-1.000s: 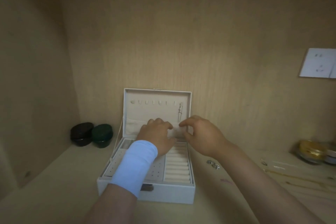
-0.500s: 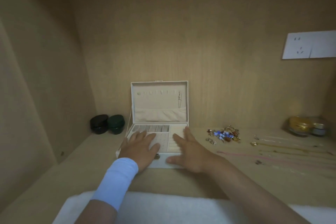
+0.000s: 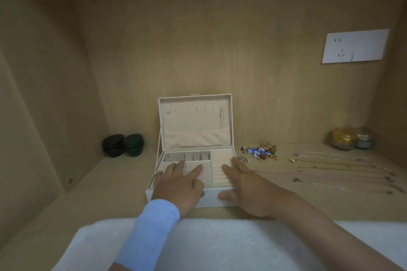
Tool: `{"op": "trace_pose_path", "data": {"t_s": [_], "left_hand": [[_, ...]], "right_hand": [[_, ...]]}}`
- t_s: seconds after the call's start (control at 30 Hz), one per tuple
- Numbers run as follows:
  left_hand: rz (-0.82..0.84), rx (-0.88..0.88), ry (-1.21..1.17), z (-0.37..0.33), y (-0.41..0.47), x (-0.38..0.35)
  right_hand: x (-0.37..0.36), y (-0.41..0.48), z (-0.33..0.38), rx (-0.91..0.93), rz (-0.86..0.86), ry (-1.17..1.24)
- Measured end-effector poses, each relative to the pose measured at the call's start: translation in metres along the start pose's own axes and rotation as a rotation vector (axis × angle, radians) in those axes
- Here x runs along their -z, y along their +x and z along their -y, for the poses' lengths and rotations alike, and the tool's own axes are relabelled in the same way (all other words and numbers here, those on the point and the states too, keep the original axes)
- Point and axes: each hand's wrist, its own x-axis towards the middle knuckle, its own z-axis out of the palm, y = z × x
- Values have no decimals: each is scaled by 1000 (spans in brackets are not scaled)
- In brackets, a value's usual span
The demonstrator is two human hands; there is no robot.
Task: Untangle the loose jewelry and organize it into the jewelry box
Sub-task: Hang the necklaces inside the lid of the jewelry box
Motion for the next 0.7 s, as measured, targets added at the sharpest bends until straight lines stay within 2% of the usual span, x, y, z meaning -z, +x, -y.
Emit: {"op": "trace_pose_path", "data": {"t_s": [0.23,0.33,0.4,0.47,0.53,0.63,0.7], "left_hand": [[-1,-57,43,-28,-7,19],[-68,-118,-33,-45,6,31],[-115,-187,-137,-60,20,35],[-127,-267,-222,-79,38,33],[-107,-331,-239,-101,57,30],[-60,-402,-146,-134,82,25],[22,-413,-3,-151,99,20]], "right_hand": [[22,-19,-22,16,-5,24],[48,-12,-38,-26,-238,221],[65,0,-59,-86,-342,90],[76,11,-79,-187,-293,-61],[78,19,-92,-250,-247,-112],[68,26,-108,-275,-219,-156],[60,27,-120,-272,-191,-204]]}}
